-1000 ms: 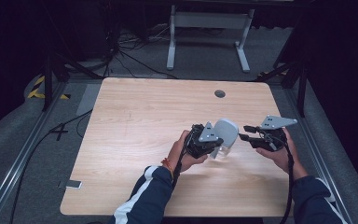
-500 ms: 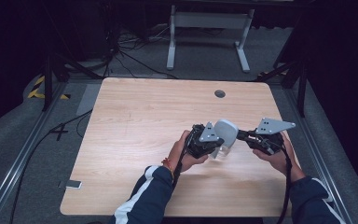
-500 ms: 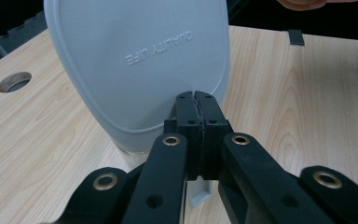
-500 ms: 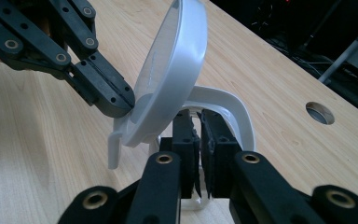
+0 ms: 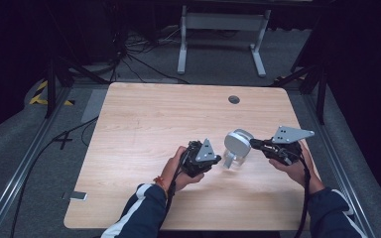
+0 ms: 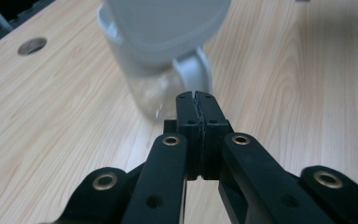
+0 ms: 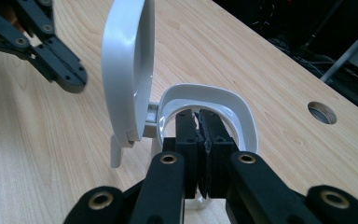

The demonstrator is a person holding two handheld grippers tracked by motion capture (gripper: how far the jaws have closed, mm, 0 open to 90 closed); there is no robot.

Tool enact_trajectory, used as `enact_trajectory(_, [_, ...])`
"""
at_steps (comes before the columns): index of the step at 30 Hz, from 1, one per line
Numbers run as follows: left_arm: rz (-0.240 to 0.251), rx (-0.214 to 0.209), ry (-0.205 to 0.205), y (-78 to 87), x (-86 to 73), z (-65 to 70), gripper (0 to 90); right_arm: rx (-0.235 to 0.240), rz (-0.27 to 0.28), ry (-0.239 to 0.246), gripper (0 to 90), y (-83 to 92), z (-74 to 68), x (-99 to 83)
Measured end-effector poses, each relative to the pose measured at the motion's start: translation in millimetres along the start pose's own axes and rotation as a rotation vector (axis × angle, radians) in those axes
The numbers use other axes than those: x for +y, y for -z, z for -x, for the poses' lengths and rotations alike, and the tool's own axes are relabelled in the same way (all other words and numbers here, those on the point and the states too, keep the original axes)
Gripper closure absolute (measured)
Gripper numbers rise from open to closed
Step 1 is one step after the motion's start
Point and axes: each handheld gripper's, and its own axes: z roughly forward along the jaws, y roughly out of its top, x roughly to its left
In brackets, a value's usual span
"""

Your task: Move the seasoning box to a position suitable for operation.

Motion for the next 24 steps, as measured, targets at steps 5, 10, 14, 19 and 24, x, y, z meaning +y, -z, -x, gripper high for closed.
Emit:
enact_trajectory(5, [-0.055,0.040,0.030,23.8,-30.6,-5.1,87.7,0.001,-0.003,0.015,88.3,0.8,-0.8,0.0])
enact_trajectory(10, [-0.098,0.097,0.087,49.2,-62.2,-13.5,86.3,0.007,0.006,0.015,88.5,1.3,-3.2,1.4])
enact_trajectory(14, [-0.120,0.141,0.151,70.3,-88.4,-18.3,83.9,0.013,0.008,0.011,88.6,1.6,-4.6,2.3])
enact_trajectory(19, [-0.136,0.211,0.220,106.5,-125.6,-27.7,80.0,0.016,0.010,0.020,88.5,0.8,-6.8,3.6])
enact_trajectory(24, [-0.165,0.246,0.274,122.4,-154.4,-33.1,76.4,0.021,0.011,0.029,88.3,-1.1,-10.4,5.6])
